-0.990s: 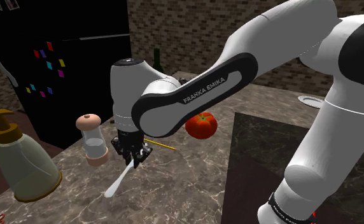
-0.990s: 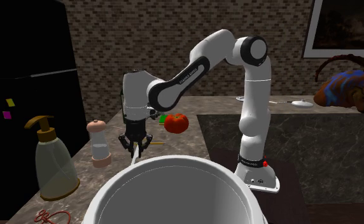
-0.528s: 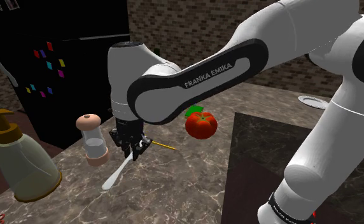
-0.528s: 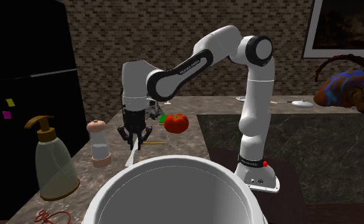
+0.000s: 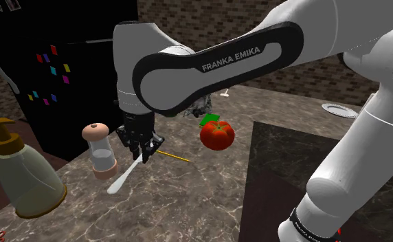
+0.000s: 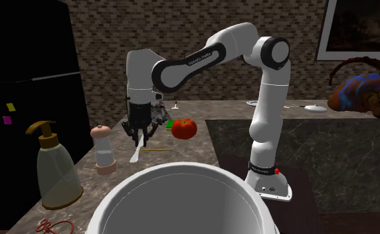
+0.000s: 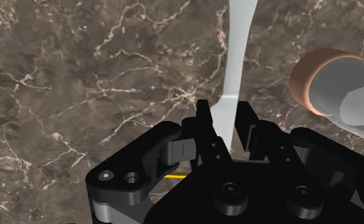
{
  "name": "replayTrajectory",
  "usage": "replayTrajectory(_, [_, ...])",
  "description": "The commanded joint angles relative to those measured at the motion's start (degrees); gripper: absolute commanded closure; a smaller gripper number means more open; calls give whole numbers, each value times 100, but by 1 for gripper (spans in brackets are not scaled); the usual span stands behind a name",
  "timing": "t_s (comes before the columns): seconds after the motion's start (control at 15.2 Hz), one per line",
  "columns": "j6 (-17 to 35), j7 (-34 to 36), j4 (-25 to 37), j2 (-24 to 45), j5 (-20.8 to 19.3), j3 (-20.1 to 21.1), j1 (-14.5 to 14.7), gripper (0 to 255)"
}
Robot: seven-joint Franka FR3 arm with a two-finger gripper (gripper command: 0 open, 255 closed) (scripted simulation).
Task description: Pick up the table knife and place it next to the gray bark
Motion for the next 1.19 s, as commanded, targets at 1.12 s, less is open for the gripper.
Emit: replayTrajectory(1.12, [-527, -2422, -914, -1642, 1127, -1532, -406, 255])
